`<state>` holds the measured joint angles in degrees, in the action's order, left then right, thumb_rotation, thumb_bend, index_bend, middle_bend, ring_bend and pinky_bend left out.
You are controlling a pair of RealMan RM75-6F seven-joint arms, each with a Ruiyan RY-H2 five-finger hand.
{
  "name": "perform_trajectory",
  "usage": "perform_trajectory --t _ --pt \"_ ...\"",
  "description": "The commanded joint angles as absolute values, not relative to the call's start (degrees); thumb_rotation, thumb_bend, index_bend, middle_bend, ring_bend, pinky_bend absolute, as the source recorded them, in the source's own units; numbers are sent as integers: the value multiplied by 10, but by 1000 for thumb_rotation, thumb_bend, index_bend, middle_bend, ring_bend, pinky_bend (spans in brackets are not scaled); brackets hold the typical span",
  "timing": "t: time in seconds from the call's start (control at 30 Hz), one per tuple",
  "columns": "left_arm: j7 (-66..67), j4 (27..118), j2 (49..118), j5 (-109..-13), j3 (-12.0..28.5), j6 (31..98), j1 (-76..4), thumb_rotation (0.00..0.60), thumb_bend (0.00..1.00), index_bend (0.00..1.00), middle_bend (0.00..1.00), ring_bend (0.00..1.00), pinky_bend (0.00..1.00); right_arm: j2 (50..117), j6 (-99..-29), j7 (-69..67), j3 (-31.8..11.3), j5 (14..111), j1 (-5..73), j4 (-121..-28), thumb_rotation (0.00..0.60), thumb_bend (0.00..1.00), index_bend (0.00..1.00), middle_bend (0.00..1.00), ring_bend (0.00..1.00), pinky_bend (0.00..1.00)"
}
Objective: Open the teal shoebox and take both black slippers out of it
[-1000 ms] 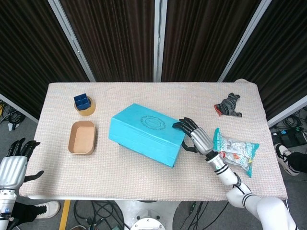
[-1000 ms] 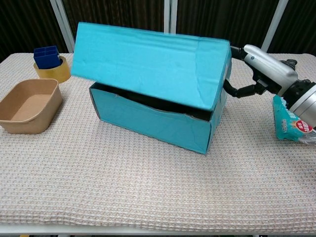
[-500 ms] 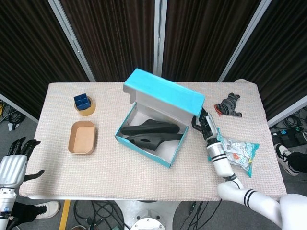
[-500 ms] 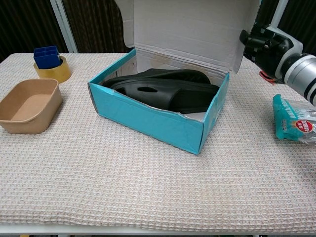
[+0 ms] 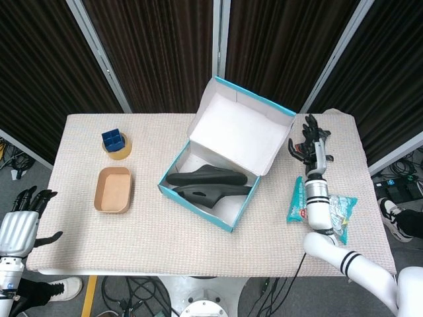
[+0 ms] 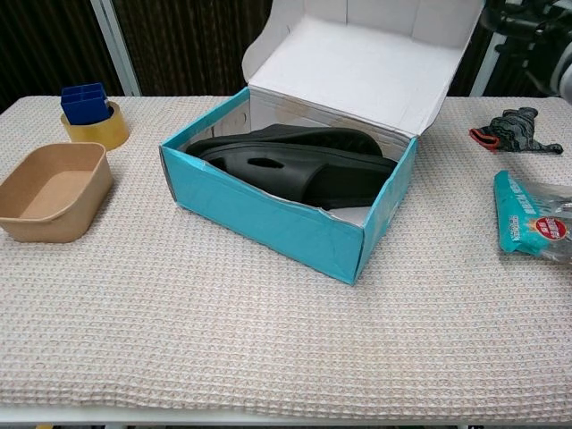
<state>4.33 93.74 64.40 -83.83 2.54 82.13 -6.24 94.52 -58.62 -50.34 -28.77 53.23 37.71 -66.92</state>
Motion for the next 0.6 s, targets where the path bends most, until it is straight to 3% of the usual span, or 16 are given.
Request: perform_trajectory --t 0.03,0.2,0.37,0.6 --pt "44 939 643 -841 27 822 -65 600 16 179 151 24 87 906 -638 -424 -280 577 353 -694 600 327 0 0 0 0" --pt "46 942 640 -841 30 819 -70 600 15 179 151 23 87 845 -662 -375 -229 678 332 -764 600 326 0 0 0 0" --pt "44 942 645 -846 30 820 -73 600 16 179 150 23 87 807 -622 -357 -157 796 347 -819 600 314 0 2 0 0" --pt "38 934 648 -841 27 823 -68 600 16 179 151 24 87 840 -570 -190 -99 892 409 -785 600 133 0 54 0 0"
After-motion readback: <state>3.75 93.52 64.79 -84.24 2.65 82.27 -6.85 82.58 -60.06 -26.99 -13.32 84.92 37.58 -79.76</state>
